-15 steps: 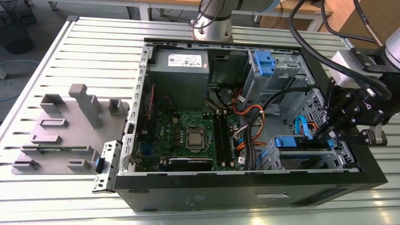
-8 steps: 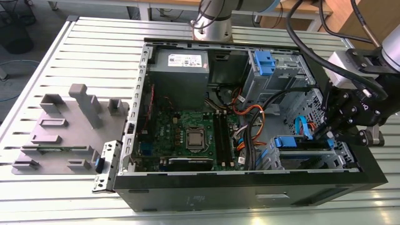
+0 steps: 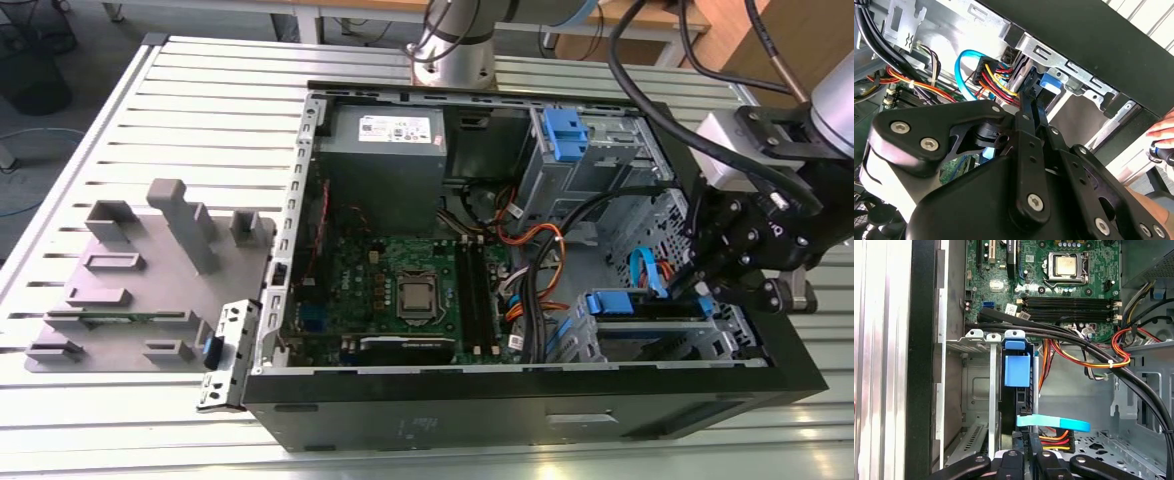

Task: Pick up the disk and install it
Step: 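Insert the second disk wire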

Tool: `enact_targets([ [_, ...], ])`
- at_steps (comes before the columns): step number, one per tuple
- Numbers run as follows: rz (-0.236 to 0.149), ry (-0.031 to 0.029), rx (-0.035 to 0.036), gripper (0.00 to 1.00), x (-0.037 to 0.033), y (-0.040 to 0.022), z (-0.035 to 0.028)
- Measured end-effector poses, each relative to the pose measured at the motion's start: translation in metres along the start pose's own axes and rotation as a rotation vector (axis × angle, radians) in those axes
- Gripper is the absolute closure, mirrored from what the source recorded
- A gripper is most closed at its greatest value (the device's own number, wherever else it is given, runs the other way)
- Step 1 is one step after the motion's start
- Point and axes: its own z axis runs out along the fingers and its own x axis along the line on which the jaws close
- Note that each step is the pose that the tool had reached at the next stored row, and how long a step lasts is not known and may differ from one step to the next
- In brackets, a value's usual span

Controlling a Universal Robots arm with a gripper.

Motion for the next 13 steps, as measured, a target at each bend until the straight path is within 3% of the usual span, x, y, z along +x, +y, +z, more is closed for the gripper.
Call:
enact_targets([
  [13,0.000,-0.0005,0.0000,0.84,0.0000,-0.0001,0.0027],
])
